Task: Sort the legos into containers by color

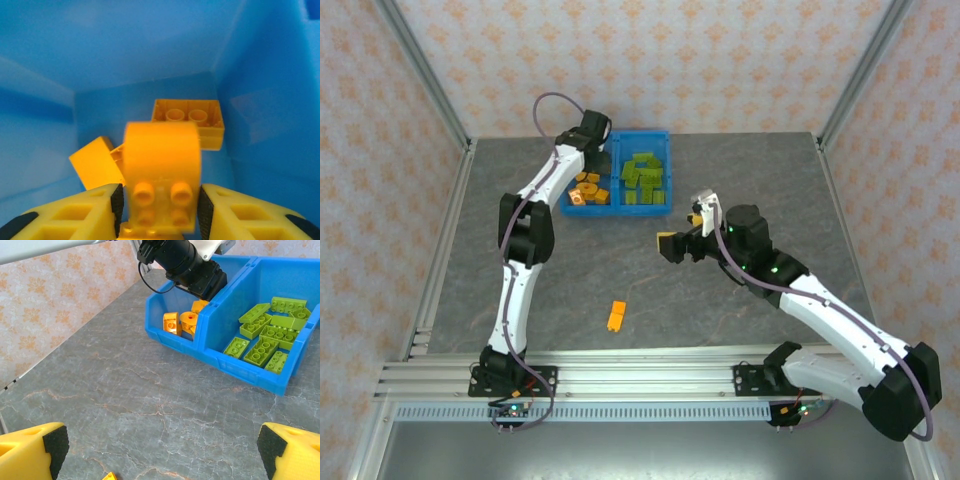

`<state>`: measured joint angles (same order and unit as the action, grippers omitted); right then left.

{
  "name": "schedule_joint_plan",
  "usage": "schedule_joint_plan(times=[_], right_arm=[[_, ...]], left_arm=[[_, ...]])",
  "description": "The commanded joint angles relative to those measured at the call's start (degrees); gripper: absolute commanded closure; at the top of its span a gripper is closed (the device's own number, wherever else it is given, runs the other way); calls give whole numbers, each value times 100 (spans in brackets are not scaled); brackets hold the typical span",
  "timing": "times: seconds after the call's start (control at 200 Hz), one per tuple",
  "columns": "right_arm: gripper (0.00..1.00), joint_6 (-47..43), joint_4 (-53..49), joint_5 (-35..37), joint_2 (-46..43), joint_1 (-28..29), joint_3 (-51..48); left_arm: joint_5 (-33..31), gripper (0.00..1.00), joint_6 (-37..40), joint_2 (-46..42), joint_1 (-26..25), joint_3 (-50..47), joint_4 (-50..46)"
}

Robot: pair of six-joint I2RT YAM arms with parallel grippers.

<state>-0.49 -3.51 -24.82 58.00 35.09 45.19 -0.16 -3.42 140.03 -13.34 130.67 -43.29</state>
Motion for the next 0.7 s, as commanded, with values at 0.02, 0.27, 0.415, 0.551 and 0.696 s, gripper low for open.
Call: schedule_joint_plan(times=[0.02,0.27,0.415,0.551,0.696], right_arm=[[2,68,18,60,7,26,-11],[1,64,141,10,274,26,86],[1,58,376,27,496,31,60],[1,-5,576,138,742,26,65],[0,-394,754,314,930,9,17]], left_arm=[[201,47,-161,-365,6,-156,28],[592,47,-299,-2022,-14,-1637,514],[777,47,-473,-3819,-118,-3146,869],[723,47,-522,-5317,-550,-4505,801],[462,48,-609,-6555,-1316,-5525,176]])
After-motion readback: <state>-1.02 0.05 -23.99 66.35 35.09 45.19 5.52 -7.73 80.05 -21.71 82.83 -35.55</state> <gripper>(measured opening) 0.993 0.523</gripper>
